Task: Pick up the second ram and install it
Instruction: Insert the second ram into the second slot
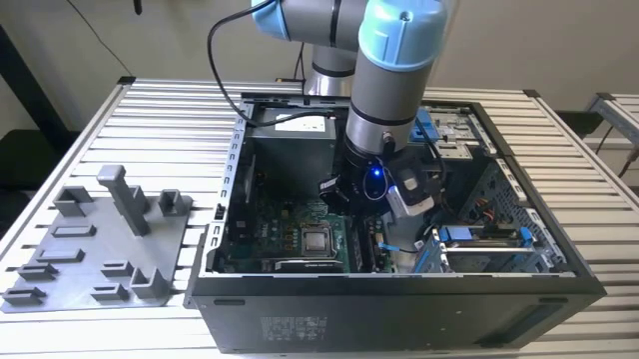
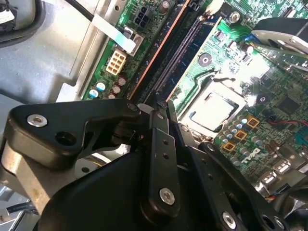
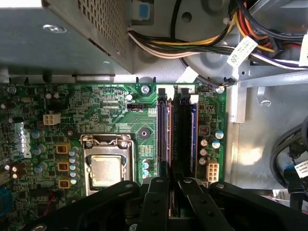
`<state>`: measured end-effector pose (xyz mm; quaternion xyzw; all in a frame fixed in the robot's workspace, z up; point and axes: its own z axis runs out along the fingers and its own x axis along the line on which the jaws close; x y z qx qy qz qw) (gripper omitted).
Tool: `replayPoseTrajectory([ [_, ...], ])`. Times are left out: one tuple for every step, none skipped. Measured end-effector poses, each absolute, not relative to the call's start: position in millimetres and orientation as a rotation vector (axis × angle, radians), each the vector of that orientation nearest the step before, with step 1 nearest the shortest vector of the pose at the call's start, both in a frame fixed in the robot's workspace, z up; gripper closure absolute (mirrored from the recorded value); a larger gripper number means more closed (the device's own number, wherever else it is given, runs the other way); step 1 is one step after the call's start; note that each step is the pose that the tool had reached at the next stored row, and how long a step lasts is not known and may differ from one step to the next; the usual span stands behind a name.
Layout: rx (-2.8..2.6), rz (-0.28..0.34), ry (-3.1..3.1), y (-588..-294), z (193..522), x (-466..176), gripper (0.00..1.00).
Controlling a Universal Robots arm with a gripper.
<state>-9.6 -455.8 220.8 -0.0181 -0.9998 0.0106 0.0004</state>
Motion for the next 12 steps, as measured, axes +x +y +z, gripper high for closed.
replayPoseTrajectory([
  [-0.058,0.033,-3.14,-455.8,220.6,-9.6,0.86],
  [-0.058,0.033,-3.14,-455.8,220.5,-9.6,0.86],
  [-0.058,0.033,-3.14,-455.8,220.5,-9.6,0.86],
  [-0.06,0.033,-3.14,-455.9,220.5,-9.6,0.86],
  [-0.062,0.033,-3.14,-455.9,220.4,-9.6,0.86],
  [-0.065,0.033,-3.14,-455.9,220.4,-9.5,0.86],
  [-0.07,0.033,-3.14,-455.9,220.4,-9.5,0.86],
  [-0.075,0.033,-3.14,-455.9,220.4,-9.5,0.86],
  [-0.081,0.033,-3.139,-455.9,220.4,-9.5,0.86],
  [-0.088,0.033,-3.139,-455.9,220.4,-9.5,0.86],
  [-0.096,0.033,-3.139,-455.9,220.4,-9.6,0.86],
  [-0.104,0.033,-3.139,-456.0,220.3,-9.6,0.86],
])
